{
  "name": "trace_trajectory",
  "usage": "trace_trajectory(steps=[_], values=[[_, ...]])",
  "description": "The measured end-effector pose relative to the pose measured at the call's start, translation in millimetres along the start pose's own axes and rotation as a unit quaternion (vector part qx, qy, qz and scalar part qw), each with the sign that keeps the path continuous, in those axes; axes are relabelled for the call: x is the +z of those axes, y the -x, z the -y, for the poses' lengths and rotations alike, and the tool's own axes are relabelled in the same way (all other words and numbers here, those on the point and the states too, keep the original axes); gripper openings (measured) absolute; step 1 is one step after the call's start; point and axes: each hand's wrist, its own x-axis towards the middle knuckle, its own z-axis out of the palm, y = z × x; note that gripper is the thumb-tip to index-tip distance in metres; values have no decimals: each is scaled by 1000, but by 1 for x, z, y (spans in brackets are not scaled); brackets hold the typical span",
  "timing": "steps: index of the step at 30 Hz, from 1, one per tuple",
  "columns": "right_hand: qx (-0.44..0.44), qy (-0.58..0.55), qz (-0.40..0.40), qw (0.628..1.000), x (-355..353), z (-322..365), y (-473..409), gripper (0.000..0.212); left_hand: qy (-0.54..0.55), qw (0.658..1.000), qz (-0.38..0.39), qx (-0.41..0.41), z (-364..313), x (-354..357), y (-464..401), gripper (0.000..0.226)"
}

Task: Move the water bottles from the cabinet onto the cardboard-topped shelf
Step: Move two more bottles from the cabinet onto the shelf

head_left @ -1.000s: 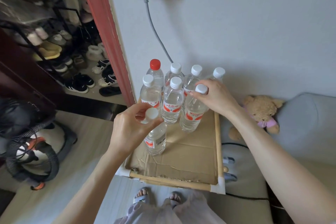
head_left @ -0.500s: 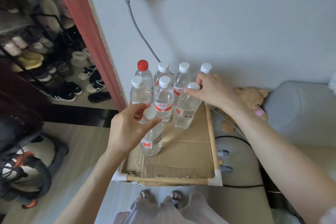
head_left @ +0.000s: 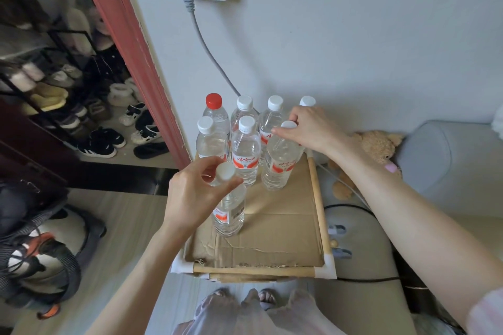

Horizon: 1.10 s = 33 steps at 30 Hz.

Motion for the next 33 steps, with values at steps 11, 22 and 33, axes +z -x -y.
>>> trace_trajectory(steps=[11, 22, 33], values=[[-53, 7, 98, 994, -9, 2, -1, 25, -4, 1000, 1, 10, -1, 1, -2, 33], [-89, -3, 63, 994, -5, 9, 1, 24, -9, 1000, 5, 11, 0, 1, -4, 34], [-69, -69, 57, 994, 3, 4, 4, 34, -9, 999, 21, 23, -7, 0, -7, 29]])
